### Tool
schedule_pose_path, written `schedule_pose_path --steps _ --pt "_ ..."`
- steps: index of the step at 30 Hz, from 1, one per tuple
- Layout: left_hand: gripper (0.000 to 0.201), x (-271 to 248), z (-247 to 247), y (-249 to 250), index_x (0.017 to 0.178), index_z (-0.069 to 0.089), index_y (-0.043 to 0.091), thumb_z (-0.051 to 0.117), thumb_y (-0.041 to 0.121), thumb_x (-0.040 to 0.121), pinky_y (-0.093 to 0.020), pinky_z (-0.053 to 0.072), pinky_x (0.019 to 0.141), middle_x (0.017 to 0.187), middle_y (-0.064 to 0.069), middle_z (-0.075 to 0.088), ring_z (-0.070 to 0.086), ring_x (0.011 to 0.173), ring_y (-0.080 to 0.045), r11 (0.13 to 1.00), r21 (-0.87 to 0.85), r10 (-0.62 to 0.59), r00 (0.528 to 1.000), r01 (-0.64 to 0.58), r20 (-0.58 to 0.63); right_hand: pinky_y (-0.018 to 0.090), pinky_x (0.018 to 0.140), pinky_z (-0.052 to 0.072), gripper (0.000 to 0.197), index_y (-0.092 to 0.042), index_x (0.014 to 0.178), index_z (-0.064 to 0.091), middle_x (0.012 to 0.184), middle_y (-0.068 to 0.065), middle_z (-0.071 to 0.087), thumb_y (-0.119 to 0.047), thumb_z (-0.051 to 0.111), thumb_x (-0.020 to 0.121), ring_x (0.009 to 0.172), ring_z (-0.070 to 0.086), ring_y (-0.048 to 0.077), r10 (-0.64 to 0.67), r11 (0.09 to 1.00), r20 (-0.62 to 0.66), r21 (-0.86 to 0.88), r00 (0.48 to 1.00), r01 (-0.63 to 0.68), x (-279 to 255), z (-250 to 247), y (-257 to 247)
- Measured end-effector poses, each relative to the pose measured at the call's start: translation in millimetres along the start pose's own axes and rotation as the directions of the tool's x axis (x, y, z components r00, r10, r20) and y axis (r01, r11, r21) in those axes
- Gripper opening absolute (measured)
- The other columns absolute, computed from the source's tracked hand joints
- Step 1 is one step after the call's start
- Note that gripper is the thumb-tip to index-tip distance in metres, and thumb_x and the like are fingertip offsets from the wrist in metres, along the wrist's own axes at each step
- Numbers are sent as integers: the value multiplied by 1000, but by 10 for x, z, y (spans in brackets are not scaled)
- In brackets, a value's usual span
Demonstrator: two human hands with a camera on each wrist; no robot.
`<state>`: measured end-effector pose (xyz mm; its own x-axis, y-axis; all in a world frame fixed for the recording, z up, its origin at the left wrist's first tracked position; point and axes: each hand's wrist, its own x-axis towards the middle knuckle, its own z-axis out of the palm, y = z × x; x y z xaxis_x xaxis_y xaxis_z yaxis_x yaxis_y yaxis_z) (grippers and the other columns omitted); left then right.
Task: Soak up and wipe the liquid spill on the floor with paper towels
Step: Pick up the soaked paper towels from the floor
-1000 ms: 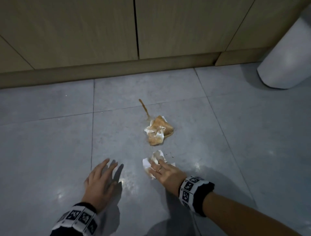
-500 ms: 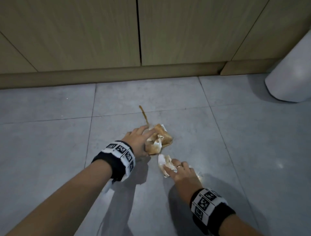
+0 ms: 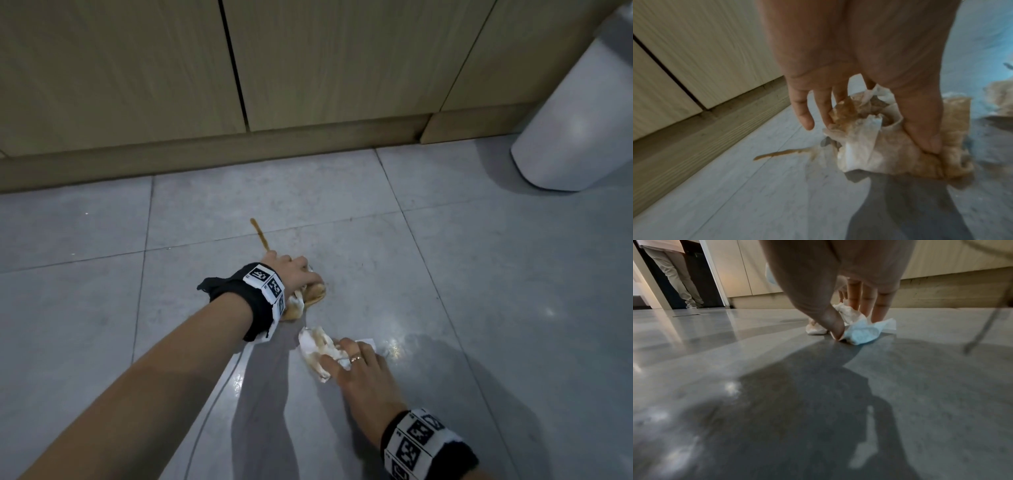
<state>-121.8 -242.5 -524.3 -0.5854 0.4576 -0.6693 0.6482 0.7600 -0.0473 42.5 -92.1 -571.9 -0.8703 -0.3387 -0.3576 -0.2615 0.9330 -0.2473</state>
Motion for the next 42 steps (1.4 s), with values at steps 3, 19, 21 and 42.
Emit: schedule_pose_path --steps 3,19,21,42 --pt "69 41 52 8 140 30 38 64 20 83 -46 35 100 138 -4 34 42 124 -29 999 -30 -22 999 21 -37 27 58 55 87 -35 96 66 97 2 66 -19 83 12 75 64 19 -21 999 -67 -43 998 19 -22 57 -11" --pt "45 -325 499 -141 119 56 13 63 -8 79 -38 53 77 96 -9 65 63 84 -25 -457 -846 -470 882 -274 -31 43 94 45 43 -28 133 43 152 9 25 -25 45 90 127 41 31 149 989 -36 23 988 -149 82 -17 -169" --pt "46 -431 522 -153 126 51 14 54 -8 85 -31 56 62 89 -6 62 63 72 -18 -582 -738 -444 894 -342 -64 40 63 57 33 -29 110 63 128 12 57 -38 51 81 98 64 29 163 986 -85 38 983 -161 93 -8 -255" --pt "118 -799 1350 88 133 43 2 98 24 30 -42 58 71 114 -20 65 69 94 -31 -886 -21 -461 884 -464 -71 25 54 56 34 -11 97 55 86 6 60 19 44 86 75 60 20 225 -133 144 984 964 -116 1714 -1209 -188"
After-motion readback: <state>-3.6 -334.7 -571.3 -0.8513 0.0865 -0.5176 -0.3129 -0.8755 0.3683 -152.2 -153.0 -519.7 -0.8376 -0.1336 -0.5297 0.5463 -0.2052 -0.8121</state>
